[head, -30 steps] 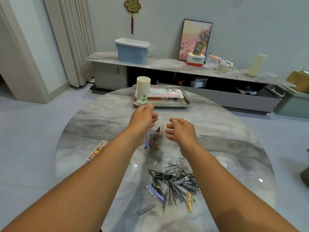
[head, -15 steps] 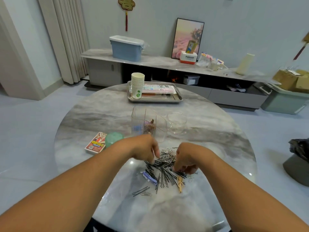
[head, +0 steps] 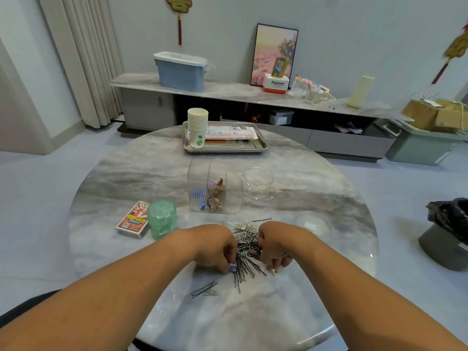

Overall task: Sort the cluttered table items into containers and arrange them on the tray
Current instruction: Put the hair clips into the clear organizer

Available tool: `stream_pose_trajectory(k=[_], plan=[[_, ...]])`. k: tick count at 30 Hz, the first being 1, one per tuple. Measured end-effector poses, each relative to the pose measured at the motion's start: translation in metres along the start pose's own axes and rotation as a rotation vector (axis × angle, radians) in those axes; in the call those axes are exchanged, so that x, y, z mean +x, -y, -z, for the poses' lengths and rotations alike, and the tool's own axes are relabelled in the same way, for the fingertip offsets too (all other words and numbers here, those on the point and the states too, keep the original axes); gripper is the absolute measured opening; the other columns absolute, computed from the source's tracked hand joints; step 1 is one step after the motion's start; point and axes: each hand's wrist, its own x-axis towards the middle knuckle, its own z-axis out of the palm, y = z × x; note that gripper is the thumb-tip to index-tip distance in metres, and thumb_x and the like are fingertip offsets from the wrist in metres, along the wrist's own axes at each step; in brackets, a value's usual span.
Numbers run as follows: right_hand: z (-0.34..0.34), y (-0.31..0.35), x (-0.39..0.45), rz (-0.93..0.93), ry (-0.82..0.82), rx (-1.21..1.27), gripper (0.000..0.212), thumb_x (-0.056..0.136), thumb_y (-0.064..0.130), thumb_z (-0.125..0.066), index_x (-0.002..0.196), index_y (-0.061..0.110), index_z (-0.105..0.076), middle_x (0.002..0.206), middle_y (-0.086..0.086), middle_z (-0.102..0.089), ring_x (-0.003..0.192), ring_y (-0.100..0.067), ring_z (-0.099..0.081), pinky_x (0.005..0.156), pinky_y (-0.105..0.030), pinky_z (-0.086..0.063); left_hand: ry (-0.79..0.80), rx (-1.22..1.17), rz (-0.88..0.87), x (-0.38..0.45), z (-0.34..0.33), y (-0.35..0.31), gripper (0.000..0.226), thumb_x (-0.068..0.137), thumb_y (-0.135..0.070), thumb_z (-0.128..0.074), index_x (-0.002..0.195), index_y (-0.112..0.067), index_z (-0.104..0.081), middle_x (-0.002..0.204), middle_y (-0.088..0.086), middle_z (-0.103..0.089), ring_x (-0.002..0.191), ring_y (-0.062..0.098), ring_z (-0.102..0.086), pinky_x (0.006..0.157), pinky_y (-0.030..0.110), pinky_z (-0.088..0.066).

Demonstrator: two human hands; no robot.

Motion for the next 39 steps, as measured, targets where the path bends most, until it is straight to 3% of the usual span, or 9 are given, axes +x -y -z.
stream_pose_trajectory(k=[3, 6, 9, 16, 23, 28, 31, 34, 39], plan=[[0.003, -0.001, 0.001, 0.036, -0.043, -0.050, 0.031, 0.098, 0.008, -0.062, 0.127, -0.001, -0.064, 0.125, -0.012, -0.071, 0.117, -0.025, -0.067, 0.101, -0.034, -0.053, -0.042, -0.028, 0.003, 0.003, 0.004, 0.004, 0.007, 0.081, -0.032, -0.076, 0.085, -0.029, -0.071, 0.084, -0.013, -0.068, 0.075, 0.006, -0.061, 0.062, 0.023, -0.045], [0.006, 0.000, 0.003, 0.074, -0.073, -0.151, 0.018, 0.092, 0.007, -0.067, 0.109, 0.003, -0.070, 0.103, -0.008, -0.073, 0.093, -0.021, -0.070, 0.085, -0.028, -0.056, -0.118, -0.140, 0.007, 0.004, 0.010, 0.007, 0.009, 0.080, -0.032, -0.073, 0.087, -0.025, -0.072, 0.083, -0.013, -0.071, 0.074, 0.004, -0.063, 0.063, 0.022, -0.050], [0.009, -0.003, 0.006, 0.073, -0.096, -0.120, 0.027, 0.091, 0.009, -0.068, 0.116, -0.002, -0.071, 0.101, -0.010, -0.073, 0.084, -0.021, -0.065, 0.092, -0.033, -0.058, -0.197, -0.387, 0.031, 0.003, 0.020, 0.008, 0.009, 0.083, -0.029, -0.074, 0.086, -0.022, -0.071, 0.071, -0.015, -0.069, 0.063, -0.001, -0.059, 0.059, 0.016, -0.046], [0.043, -0.015, 0.005, 0.288, -0.172, 0.673, 0.005, 0.091, 0.007, -0.064, 0.094, 0.005, -0.060, 0.088, -0.011, -0.077, 0.054, -0.012, -0.057, 0.049, -0.022, -0.042, -0.294, -1.072, 0.163, 0.002, 0.038, 0.006, 0.010, 0.090, -0.019, -0.074, 0.089, -0.011, -0.068, 0.073, 0.001, -0.070, 0.067, 0.011, -0.063, 0.065, 0.023, -0.056], [0.038, -0.001, 0.013, 0.341, 0.043, 0.977, 0.009, 0.098, 0.013, -0.056, 0.102, 0.006, -0.061, 0.096, -0.013, -0.074, 0.084, -0.027, -0.071, 0.086, -0.042, -0.059, -0.120, -1.402, 0.249, 0.003, 0.038, 0.002, 0.012, 0.093, -0.009, -0.069, 0.100, -0.007, -0.060, 0.085, 0.015, -0.074, 0.076, 0.027, -0.075, 0.066, 0.035, -0.062], [0.041, 0.004, 0.017, 0.407, 0.119, 1.258, 0.015, 0.093, 0.011, -0.070, 0.102, 0.003, -0.063, 0.093, -0.018, -0.072, 0.081, -0.028, -0.073, 0.071, -0.037, -0.064, -0.265, -1.653, 0.182, 0.010, 0.041, 0.001, 0.014, 0.092, -0.004, -0.069, 0.105, -0.001, -0.063, 0.078, 0.013, -0.073, 0.070, 0.021, -0.073, 0.060, 0.027, -0.060], [0.046, 0.011, 0.020, 0.454, 0.018, 1.384, 0.017, 0.088, 0.005, -0.074, 0.098, 0.005, -0.061, 0.084, -0.016, -0.073, 0.071, -0.020, -0.071, 0.057, -0.027, -0.059, -0.418, -1.552, 0.233, 0.015, 0.044, 0.003, 0.009, 0.093, -0.011, -0.070, 0.102, -0.007, -0.068, 0.067, 0.003, -0.064, 0.052, 0.008, -0.057, 0.048, 0.020, -0.051], [0.052, 0.023, 0.027, 0.466, -0.293, 1.435, 0.026, 0.083, 0.000, -0.080, 0.090, 0.007, -0.056, 0.076, -0.016, -0.073, 0.061, -0.019, -0.071, 0.051, -0.026, -0.057, -0.535, -1.382, 0.296, 0.017, 0.050, 0.004, 0.013, 0.098, -0.019, -0.066, 0.106, -0.010, -0.070, 0.073, 0.002, -0.061, 0.050, 0.008, -0.051, 0.045, 0.020, -0.044], [0.064, 0.049, 0.044, 0.437, -0.727, 1.336, 0.023, 0.084, 0.003, -0.080, 0.079, 0.008, -0.058, 0.074, -0.011, -0.070, 0.066, -0.024, -0.074, 0.072, -0.039, -0.064, -0.531, -0.823, 0.385, 0.006, 0.050, 0.014, 0.015, 0.100, -0.013, -0.057, 0.107, -0.016, -0.071, 0.088, 0.008, -0.070, 0.064, 0.017, -0.058, 0.054, 0.023, -0.046]])
